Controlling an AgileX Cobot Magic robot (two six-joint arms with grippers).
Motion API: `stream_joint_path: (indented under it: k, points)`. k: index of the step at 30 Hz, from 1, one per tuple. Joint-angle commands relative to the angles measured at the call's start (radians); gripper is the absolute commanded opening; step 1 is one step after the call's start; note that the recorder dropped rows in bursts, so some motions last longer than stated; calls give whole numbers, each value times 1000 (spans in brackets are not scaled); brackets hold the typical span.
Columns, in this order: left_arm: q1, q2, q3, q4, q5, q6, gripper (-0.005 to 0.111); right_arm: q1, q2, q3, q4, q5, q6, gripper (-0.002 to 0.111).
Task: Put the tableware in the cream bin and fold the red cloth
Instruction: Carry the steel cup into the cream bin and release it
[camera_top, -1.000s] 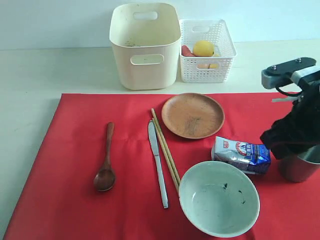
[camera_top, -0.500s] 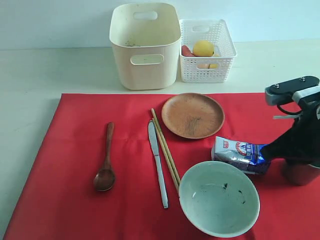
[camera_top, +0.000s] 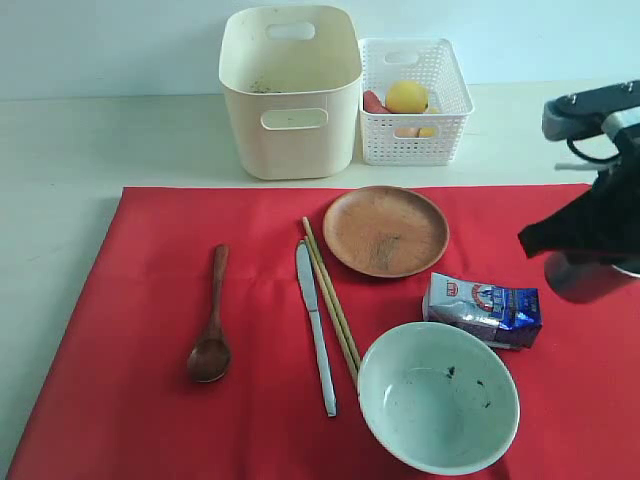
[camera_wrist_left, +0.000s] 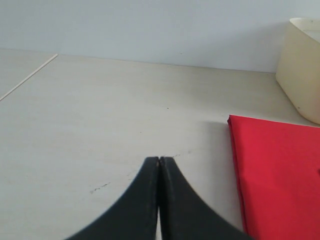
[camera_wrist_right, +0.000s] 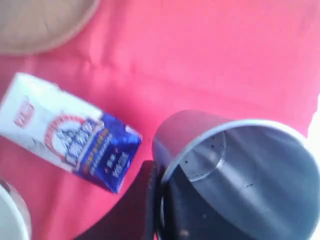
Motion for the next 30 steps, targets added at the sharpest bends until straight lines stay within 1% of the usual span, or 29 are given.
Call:
stream_joint_path:
  k: [1,5,15,22,26,30]
  points:
    - [2,-6,-1,3,-4,-7,2,-2,-21,-74,9,-9,3,0]
    - [2,-6,-1,3,-4,-7,2,-2,-21,-137,19,-66,3,0]
    - [2,-6,-1,3,-4,-7,2,-2,12,-234,204,-372,-51,0]
    - [2,-6,-1,3,-4,-7,2,-2,143,-361,302,-383,-65,0]
    - [2,-6,-1,3,-4,-7,2,-2,231,-443,405,-361,-161,0]
    - [2,-6,-1,3,-4,-7,2,-2,324,-536,592,-331,-347,0]
